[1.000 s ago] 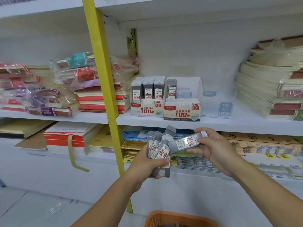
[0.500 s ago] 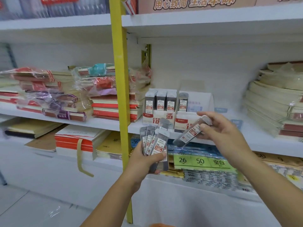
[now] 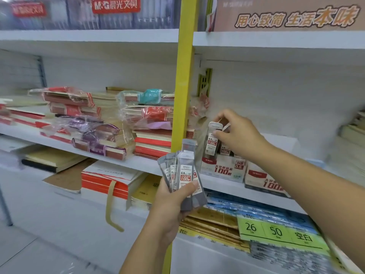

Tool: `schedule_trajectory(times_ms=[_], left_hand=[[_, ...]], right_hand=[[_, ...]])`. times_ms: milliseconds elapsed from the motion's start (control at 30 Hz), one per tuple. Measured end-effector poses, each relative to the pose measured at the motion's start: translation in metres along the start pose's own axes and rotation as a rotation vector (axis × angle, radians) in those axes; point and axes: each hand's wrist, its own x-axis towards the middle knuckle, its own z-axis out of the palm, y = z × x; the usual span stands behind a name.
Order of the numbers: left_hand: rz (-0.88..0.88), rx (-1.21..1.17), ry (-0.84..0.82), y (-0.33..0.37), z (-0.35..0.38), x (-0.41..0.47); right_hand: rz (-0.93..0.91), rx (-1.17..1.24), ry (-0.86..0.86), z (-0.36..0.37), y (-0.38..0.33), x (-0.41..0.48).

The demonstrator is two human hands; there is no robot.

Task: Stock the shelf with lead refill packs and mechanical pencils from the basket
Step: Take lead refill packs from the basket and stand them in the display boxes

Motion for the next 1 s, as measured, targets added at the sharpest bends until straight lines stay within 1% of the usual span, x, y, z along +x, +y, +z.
schedule_trajectory(times_ms=[67,167,200,233,267,300,333,367,433,500,600,733,833,1000], left_hand=[[-0.001,0.004,-0.008,0.001,0.001,0.001],[-0.015,0.025,-0.003,-0.001,0.001,0.001],[-0.018,0.029,-0.002,-0.001,0.001,0.001],[-0.017,0.033,-0.005,0.0,0.001,0.001],[-0.014,0.039,-0.011,0.0,0.002,0.0],[-0.01,0.047,-0.02,0.0,0.003,-0.001],[-0.004,0.057,-0.029,0.0,0.004,-0.002],[0.003,0.067,-0.039,0.001,0.006,-0.003],[0.025,0.09,-0.06,0.002,0.01,-0.006],[0.036,0.112,-0.086,0.002,0.014,-0.009],[0.029,0.101,-0.115,-0.001,0.02,-0.012],[0.011,0.023,-0.156,-0.002,0.022,-0.012],[0.01,-0.026,-0.173,-0.001,0.021,-0.012],[0.028,-0.012,-0.111,-0.002,0.019,-0.012]], right_hand=[[0.021,-0.093,-0.012,0.009,0.005,0.002],[0.026,-0.384,-0.018,0.014,0.011,0.001],[0.021,-0.439,0.003,0.013,0.011,-0.002],[0.003,-0.437,0.044,0.011,0.009,-0.007],[-0.021,-0.367,0.079,0.01,0.007,-0.015],[-0.041,-0.234,0.09,0.009,0.004,-0.024],[-0.039,-0.075,0.06,0.008,0.0,-0.034],[-0.008,0.073,-0.014,0.009,-0.005,-0.044],[0.088,0.289,-0.173,0.012,-0.012,-0.058],[0.183,0.419,-0.228,0.016,-0.013,-0.064],[0.268,0.5,-0.24,0.016,-0.013,-0.066],[0.31,0.576,-0.311,0.015,-0.007,-0.072],[0.337,0.629,-0.279,0.016,-0.004,-0.075],[0.38,0.667,-0.188,0.014,0.001,-0.075]])
